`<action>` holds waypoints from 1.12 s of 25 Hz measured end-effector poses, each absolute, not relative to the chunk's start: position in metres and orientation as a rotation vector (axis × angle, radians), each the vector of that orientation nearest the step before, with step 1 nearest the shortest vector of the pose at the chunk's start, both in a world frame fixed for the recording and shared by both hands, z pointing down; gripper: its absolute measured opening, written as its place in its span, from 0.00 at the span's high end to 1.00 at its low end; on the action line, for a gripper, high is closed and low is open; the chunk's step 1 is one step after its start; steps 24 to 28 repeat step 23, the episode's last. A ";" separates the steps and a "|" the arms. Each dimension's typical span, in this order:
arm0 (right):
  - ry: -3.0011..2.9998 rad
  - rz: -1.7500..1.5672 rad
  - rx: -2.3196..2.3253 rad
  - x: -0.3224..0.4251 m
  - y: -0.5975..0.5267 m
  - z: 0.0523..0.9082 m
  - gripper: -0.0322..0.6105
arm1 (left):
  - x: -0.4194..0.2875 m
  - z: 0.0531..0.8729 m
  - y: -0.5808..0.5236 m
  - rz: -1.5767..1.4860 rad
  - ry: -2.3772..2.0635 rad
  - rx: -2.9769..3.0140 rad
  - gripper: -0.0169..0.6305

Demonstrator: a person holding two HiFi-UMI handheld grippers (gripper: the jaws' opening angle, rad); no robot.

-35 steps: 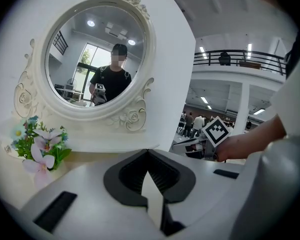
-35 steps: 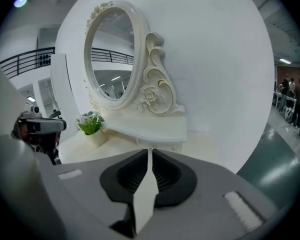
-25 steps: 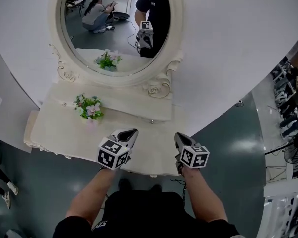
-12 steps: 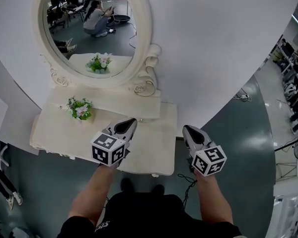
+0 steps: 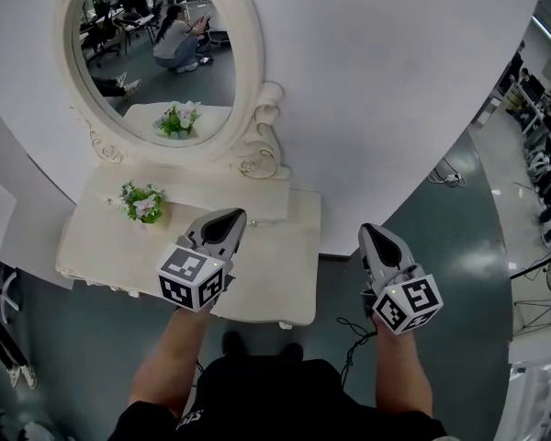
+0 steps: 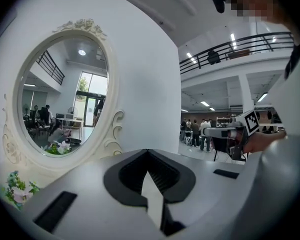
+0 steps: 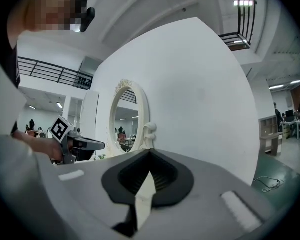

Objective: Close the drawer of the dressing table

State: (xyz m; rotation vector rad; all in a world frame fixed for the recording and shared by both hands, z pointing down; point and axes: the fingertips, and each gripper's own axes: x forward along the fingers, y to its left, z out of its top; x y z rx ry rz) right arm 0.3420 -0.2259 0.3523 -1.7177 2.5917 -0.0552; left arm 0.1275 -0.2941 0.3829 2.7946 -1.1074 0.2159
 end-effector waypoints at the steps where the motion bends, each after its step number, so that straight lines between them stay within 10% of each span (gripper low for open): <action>1: 2.587 -0.063 -1.720 0.344 -0.226 0.354 0.94 | 0.128 0.384 -0.294 0.216 -1.110 2.791 0.96; 28: 2.577 -0.132 -1.664 0.326 -0.221 0.356 0.94 | 0.118 0.394 -0.282 0.246 -1.094 2.776 0.97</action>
